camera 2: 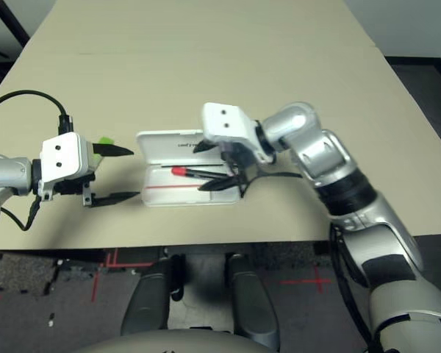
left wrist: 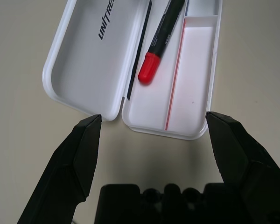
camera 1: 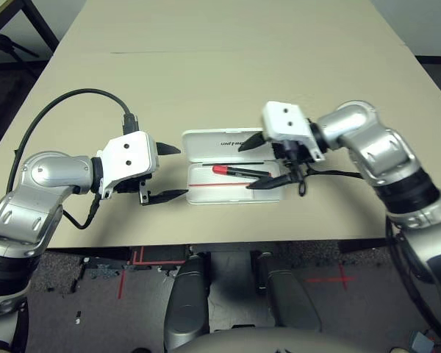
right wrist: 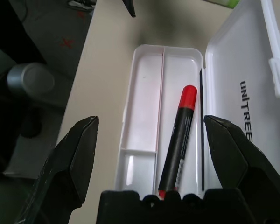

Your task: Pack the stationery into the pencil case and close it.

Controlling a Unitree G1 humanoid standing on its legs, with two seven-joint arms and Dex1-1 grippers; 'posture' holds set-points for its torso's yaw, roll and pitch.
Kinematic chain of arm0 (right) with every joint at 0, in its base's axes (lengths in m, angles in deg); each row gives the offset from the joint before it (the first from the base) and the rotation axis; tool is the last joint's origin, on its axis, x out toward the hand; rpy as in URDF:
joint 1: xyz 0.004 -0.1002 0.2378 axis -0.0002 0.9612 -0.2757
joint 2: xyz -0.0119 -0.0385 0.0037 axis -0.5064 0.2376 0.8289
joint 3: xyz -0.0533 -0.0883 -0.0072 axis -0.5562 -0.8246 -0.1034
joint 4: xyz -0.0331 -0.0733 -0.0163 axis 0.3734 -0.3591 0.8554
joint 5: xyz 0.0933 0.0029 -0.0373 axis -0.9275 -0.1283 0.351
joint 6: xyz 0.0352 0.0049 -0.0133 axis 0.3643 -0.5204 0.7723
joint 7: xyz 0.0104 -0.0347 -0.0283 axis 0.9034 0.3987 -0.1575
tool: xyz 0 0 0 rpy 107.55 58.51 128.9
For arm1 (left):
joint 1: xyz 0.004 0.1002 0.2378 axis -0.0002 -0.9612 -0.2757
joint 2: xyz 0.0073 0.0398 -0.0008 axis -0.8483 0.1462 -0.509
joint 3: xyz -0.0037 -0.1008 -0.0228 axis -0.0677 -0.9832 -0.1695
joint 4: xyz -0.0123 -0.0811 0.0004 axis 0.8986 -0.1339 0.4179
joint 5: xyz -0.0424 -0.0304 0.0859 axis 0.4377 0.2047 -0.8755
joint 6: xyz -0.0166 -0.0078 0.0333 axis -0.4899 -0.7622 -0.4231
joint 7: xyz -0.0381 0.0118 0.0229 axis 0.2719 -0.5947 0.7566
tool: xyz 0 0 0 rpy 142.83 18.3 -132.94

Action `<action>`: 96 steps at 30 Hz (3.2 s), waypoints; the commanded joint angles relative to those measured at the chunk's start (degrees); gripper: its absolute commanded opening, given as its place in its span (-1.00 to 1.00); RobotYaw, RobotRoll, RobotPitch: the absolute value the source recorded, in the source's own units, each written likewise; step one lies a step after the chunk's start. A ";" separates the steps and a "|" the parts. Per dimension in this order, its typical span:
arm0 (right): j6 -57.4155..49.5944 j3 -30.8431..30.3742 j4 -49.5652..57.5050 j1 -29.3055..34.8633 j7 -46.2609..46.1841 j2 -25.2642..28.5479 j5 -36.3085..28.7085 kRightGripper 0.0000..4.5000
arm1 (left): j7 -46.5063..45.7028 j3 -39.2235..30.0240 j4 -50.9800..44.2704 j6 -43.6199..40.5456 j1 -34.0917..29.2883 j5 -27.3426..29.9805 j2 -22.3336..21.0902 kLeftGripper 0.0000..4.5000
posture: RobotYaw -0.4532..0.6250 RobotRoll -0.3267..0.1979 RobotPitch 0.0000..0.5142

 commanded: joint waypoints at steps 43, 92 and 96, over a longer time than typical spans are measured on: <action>-7.37 11.45 12.03 16.54 -10.22 8.90 -13.24 0.99 | -30.77 2.91 13.69 -58.27 19.86 -0.56 6.26 1.00 | -0.08 0.25 -0.11; -3.08 8.06 8.18 15.03 -11.05 6.81 -9.62 1.00 | -1.75 14.90 -9.96 -34.44 15.96 6.53 -13.41 -0.53 | -0.04 0.25 -0.11; -2.93 7.78 8.22 14.98 -11.30 6.34 -9.34 1.00 | -2.48 21.58 -7.32 -29.90 19.25 1.32 -8.81 -0.53 | -0.04 0.25 -0.12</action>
